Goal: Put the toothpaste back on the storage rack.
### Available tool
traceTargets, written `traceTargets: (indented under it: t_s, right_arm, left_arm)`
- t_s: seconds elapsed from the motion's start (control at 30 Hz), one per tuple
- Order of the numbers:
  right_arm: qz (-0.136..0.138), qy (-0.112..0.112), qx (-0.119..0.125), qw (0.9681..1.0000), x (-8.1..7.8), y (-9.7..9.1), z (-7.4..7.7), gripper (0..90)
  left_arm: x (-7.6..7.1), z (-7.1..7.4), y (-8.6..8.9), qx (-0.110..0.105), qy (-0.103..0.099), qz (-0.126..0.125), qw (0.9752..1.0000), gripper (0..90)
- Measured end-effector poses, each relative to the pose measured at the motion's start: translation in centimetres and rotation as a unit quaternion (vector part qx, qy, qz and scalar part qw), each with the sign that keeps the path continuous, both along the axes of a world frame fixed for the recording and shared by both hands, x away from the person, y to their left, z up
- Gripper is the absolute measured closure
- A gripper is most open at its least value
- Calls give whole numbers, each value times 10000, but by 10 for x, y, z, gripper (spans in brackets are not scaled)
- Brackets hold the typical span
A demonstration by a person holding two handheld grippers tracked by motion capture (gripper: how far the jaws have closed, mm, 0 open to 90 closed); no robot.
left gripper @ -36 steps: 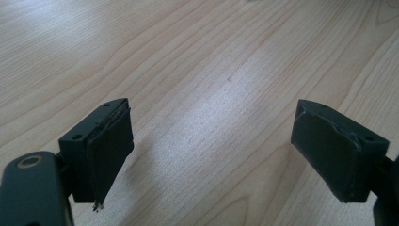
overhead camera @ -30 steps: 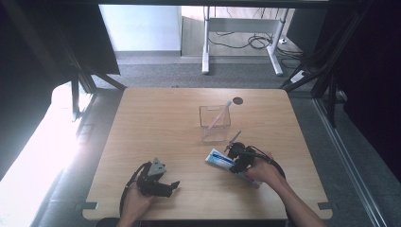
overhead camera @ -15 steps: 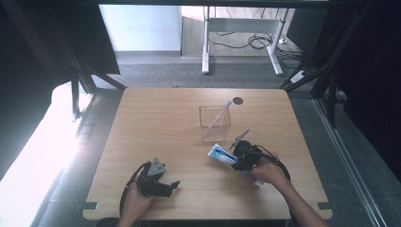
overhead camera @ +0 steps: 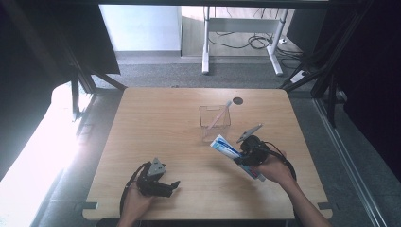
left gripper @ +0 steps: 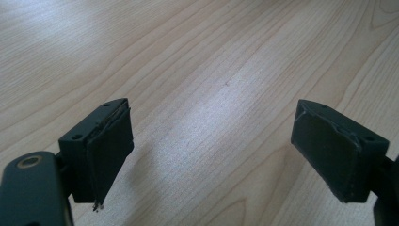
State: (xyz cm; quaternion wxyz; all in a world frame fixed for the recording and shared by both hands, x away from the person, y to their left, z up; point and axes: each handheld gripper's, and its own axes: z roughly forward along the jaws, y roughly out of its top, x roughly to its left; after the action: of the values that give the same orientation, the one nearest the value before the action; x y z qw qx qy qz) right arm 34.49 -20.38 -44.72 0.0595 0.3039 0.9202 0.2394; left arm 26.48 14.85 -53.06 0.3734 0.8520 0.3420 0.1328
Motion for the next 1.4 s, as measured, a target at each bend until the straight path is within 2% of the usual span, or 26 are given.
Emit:
traceTargets:
  t_s: [0.3, 0.67, 0.97, 1.4]
  right_arm:
    - [-107, -205, 317, 9992, 1, -2, 16, 723]
    - [-292, -426, 690, 9963, 8, -5, 33, 723]
    - [-388, -611, 832, 9939, 16, 0, 44, 723]
    - [-553, -731, 1027, 9905, 35, 8, 48, 723]
  left_arm:
    - [0, 0, 0, 0, -17, -7, 10000, 136]
    - [0, 0, 1, -21, -27, -4, 10000, 136]
    - [0, 1, 1, -32, -31, 2, 10000, 135]
    - [0, 1, 1, -50, -17, 0, 10000, 136]
